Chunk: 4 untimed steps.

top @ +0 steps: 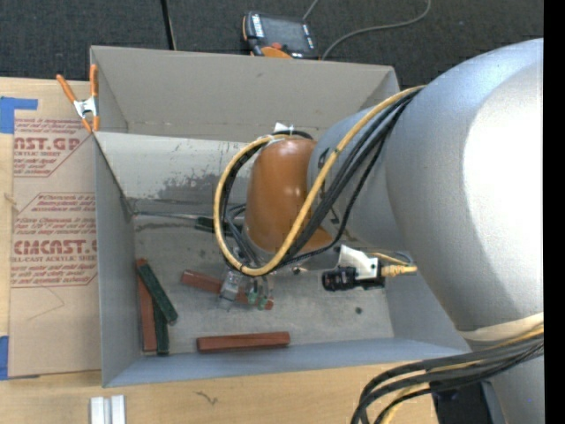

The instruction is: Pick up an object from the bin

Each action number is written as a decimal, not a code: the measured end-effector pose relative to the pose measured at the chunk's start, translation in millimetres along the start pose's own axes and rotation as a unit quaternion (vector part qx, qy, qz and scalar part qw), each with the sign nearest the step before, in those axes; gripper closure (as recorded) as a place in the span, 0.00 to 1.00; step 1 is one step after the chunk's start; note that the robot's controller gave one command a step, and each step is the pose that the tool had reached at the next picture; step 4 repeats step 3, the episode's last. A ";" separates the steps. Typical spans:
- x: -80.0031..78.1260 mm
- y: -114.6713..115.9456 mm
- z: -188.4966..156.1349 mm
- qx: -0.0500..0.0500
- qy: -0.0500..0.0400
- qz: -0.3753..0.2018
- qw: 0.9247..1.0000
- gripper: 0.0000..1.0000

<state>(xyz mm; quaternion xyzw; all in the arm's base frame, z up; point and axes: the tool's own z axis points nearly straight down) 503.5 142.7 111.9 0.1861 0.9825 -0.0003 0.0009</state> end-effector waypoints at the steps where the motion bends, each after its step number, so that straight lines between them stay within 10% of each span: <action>1: -10.1 8.4 -121.0 -0.003 -0.003 0.030 1.000 1.00; 2: -33.4 10.1 -47.4 0.002 0.003 0.104 0.995 1.00; 3: -33.0 20.4 -208.8 -0.004 -0.003 0.101 0.995 1.00; 4: -33.0 20.4 -208.8 -0.004 -0.003 0.101 0.995 1.00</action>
Offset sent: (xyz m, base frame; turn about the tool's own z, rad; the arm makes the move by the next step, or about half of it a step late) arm 0.0103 0.0034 0.1166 0.0615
